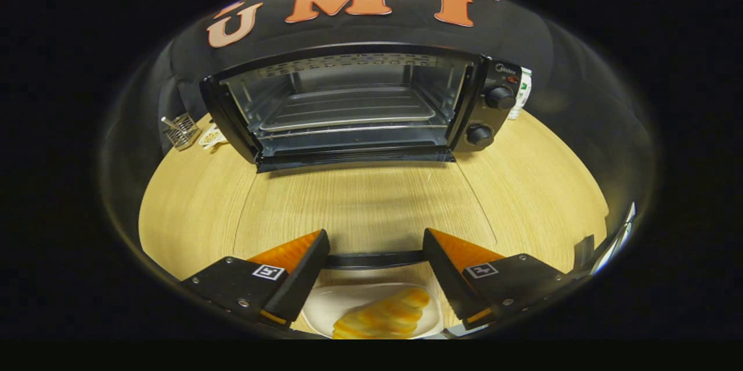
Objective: Open the toaster oven, put the food inside, and close the toaster oven door.
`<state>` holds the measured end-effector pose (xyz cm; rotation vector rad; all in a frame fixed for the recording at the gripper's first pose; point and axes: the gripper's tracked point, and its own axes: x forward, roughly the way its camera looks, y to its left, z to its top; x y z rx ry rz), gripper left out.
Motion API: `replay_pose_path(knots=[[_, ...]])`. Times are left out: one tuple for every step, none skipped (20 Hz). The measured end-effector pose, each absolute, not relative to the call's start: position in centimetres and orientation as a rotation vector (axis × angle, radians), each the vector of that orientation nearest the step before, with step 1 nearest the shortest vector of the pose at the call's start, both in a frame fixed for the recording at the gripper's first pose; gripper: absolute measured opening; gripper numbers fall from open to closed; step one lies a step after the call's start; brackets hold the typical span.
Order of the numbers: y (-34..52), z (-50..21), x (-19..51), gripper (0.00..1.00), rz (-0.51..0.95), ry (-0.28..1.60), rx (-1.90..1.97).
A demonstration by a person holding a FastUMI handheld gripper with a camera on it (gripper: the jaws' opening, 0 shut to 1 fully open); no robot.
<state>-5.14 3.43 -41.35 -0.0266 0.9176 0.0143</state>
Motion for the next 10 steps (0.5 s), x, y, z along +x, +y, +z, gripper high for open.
replay_pose_path(knots=[[3.5,-41.7,-5.6,0.97,0.02,0.933,-0.031],[3.5,-41.4,-5.4,0.97,0.014,0.914,-0.023],[3.4,-41.3,-5.5,0.97,0.011,0.908,-0.02],[3.3,-41.0,-5.6,0.97,0.005,0.908,-0.014],[3.2,-40.2,-6.1,0.98,0.002,0.897,0.001],[3.1,-39.3,-6.7,0.98,-0.005,0.88,0.019],[2.9,-38.2,-7.4,0.98,-0.015,0.862,0.029],[2.7,-37.3,-8.1,0.98,-0.025,0.848,0.03],[2.3,-36.4,-9.1,0.98,-0.043,0.835,0.029],[2.1,-35.9,-10.1,0.98,-0.063,0.828,0.031]])
